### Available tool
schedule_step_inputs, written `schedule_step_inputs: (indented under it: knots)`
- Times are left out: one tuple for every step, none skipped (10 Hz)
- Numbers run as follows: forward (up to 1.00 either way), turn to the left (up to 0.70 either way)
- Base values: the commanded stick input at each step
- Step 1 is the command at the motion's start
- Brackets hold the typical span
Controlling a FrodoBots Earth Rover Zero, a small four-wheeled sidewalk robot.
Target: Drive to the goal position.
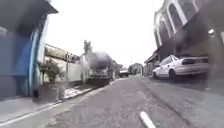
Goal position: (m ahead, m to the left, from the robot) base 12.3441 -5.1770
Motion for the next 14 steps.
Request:
schedule_step_inputs:
  knots:
    - [0.5,-0.5]
    - [0.5,-0.5]
    - [0.5,-0.33]
    - [0.5,0.0]
    - [0.5,0.0]
    - [0.5,0.0]
    - [0.5,0.0]
    - [0.5,0.0]
    - [0.5,0.0]
    - [0.5,0.0]
    - [0.5,0.0]
    - [0.5,0.0]
    - [0.5,0.0]
    - [0.5,0.0]
